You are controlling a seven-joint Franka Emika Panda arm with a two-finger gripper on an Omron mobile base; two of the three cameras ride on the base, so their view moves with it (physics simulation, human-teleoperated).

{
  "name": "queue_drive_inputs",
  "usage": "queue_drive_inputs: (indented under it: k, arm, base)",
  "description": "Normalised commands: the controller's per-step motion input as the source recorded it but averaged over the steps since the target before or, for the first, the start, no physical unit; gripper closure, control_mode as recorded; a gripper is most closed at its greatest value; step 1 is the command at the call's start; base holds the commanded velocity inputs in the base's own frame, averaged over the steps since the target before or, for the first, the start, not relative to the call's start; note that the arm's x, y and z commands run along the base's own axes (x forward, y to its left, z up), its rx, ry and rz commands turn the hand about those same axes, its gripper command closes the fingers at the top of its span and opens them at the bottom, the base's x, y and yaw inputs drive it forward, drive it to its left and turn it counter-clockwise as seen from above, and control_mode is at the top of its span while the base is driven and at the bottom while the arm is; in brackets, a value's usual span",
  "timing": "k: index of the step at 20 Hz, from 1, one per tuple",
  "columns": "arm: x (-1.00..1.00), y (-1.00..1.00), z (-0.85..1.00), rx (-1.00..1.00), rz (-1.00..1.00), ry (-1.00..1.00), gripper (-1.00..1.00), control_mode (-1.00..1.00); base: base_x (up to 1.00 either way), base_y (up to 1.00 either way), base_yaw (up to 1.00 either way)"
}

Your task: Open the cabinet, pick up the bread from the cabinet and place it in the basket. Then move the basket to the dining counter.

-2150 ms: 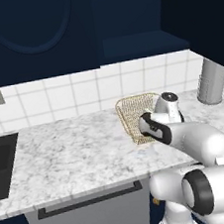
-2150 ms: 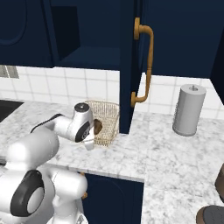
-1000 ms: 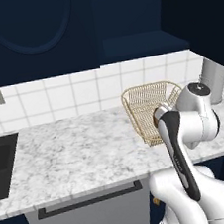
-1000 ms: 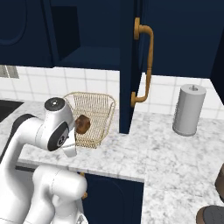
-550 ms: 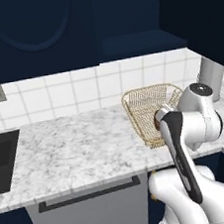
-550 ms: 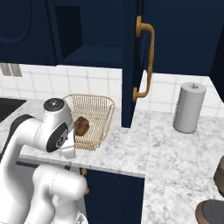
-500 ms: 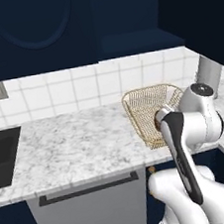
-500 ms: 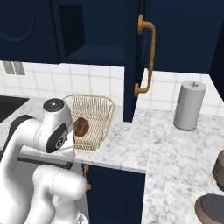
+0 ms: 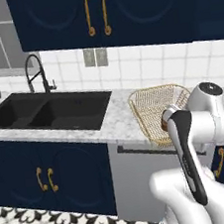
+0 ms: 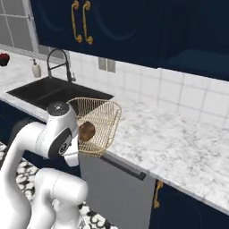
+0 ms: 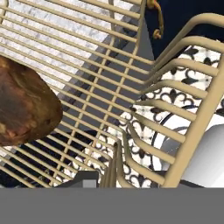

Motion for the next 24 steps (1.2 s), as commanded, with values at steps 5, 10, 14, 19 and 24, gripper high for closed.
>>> queue_drive_inputs:
  k: [5,10,14,19,24]
  arm:
    - [0.00,0.00,0.00,0.00,0.00,0.00,1.00,1.00]
    - [0.00,0.00,0.00,0.00,0.00,0.00,1.00,1.00]
    - [0.00,0.00,0.00,0.00,0.00,0.00,1.00,1.00]
    - [0.00,0.00,0.00,0.00,0.00,0.00,1.00,1.00]
    - [0.00,0.00,0.00,0.00,0.00,0.00,1.00,1.00]
  base:
    - [-0.31,0.61,0.97]
    - [-0.26,0.76,0.93]
    - [-0.24,0.91,0.88]
    - [0.18,0.87,0.75]
    - [1.00,0.04,0.33]
